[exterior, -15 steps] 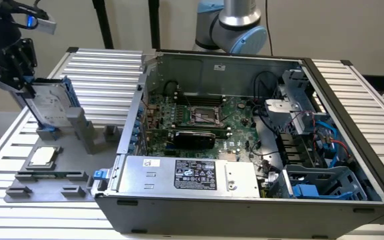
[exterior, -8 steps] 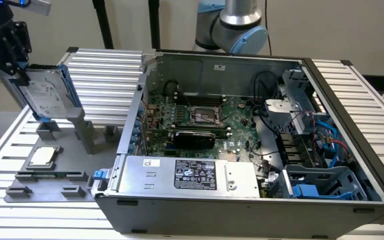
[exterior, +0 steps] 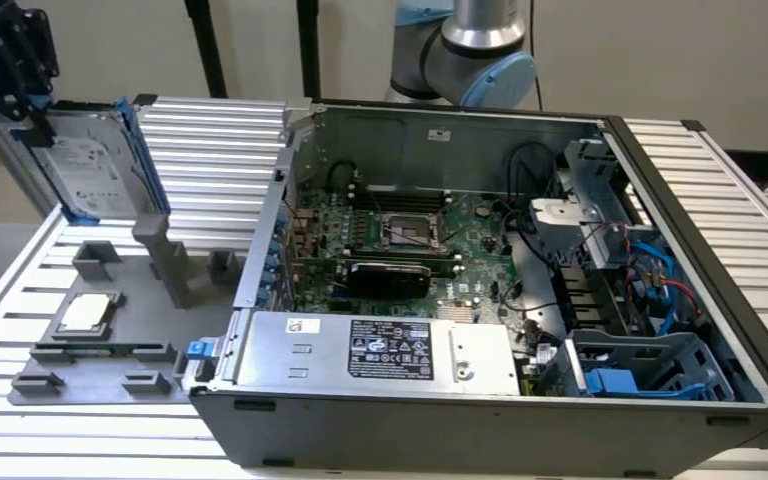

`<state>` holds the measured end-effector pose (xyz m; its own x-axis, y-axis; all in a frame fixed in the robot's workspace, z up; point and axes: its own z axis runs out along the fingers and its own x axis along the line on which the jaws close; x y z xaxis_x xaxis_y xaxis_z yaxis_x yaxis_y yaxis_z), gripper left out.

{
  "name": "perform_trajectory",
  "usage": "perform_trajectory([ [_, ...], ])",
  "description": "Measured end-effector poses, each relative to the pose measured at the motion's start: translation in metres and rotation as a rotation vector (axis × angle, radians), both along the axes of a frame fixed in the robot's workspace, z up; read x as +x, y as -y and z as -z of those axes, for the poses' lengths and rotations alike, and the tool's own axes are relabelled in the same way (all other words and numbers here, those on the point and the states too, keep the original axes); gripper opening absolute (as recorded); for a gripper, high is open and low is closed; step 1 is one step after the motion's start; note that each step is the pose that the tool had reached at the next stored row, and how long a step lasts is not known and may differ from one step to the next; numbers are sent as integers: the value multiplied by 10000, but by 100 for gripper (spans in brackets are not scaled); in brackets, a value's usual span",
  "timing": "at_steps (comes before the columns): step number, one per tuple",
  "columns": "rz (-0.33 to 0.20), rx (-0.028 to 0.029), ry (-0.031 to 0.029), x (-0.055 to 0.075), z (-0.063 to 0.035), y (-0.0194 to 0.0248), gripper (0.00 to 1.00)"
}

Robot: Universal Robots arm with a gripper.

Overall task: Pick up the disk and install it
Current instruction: 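Pick up the disk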

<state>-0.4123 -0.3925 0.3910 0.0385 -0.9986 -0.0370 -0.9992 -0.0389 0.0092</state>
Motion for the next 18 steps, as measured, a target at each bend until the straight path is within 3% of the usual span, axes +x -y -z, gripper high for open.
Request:
perform_trajectory([
  [8,0,0,0,186,-291,0,0],
  [18,0,25,0,600,-563,3,0],
])
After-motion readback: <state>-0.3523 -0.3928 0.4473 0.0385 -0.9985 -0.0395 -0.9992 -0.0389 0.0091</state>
